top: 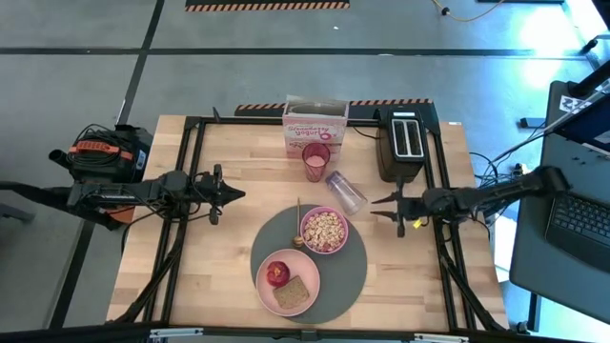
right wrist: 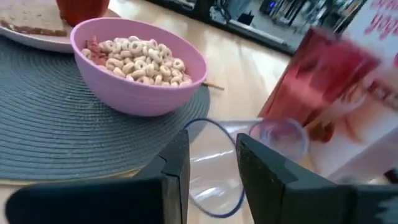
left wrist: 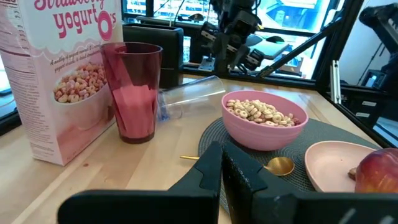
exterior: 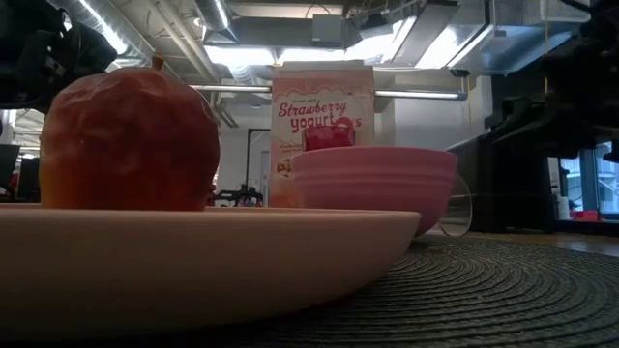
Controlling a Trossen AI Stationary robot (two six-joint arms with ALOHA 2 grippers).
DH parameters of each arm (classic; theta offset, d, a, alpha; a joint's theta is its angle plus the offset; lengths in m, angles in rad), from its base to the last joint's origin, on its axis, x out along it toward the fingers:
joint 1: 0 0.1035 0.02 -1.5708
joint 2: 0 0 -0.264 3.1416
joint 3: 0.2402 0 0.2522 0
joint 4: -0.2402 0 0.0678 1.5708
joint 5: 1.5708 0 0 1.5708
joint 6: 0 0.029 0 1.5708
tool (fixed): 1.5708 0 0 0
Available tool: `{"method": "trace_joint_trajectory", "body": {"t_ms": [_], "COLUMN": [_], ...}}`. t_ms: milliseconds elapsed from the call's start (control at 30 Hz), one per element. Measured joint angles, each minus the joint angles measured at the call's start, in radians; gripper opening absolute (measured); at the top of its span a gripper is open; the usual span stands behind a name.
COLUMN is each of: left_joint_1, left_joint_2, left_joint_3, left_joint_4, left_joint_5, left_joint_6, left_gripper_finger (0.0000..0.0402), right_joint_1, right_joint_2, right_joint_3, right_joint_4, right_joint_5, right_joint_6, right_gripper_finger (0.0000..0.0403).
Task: Arrange a breakfast setting
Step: Move the transparent cup to the right of the pink cup of milk
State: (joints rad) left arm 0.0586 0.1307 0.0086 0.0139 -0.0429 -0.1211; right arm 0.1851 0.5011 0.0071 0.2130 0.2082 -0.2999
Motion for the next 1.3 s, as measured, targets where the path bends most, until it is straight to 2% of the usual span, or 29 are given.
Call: {"method": "trace_joint_trajectory", "body": {"t_ms": [100, 233, 367, 567, 733, 1000, 1200, 1300], "left_joint_1": [0.000, 0.000, 0.000, 0.000, 0.000, 0.000, 0.000, 0.000], "left_joint_2": [0.000, 0.000, 0.000, 0.000, 0.000, 0.000, 0.000, 0.000], "left_joint_3": [0.000, 0.000, 0.000, 0.000, 0.000, 0.000, 0.000, 0.000], "left_joint_4": [0.000, 0.004, 0.007, 0.007, 0.007, 0.007, 0.007, 0.007], "left_joint_5": [-0.005, -0.031, -0.048, -0.047, -0.045, -0.042, -0.038, -0.037], "left_joint_6": [0.000, 0.000, 0.000, 0.000, -0.001, -0.003, -0.003, -0.002], "left_gripper_finger": [0.0005, 0.0005, 0.0005, 0.0005, 0.0005, 0.0005, 0.0005, 0.0005], "right_joint_1": [0.067, 0.119, 0.130, 0.130, 0.130, 0.130, 0.144, 0.174], "right_joint_2": [0.091, 0.236, 0.414, 0.699, 0.843, 0.859, 0.810, 0.781], "right_joint_3": [0.011, 0.106, 0.234, 0.379, 0.451, 0.514, 0.568, 0.587], "right_joint_4": [0.090, 0.098, 0.053, -0.090, -0.093, -0.147, -0.356, -0.440], "right_joint_5": [0.100, 0.199, 0.236, 0.296, 0.366, 0.417, 0.467, 0.542], "right_joint_6": [-0.064, -0.153, -0.217, -0.224, -0.258, -0.336, -0.319, -0.311], "right_gripper_finger": [0.0104, 0.0104, 0.0104, 0.0104, 0.0104, 0.0104, 0.0104, 0.0104]}}
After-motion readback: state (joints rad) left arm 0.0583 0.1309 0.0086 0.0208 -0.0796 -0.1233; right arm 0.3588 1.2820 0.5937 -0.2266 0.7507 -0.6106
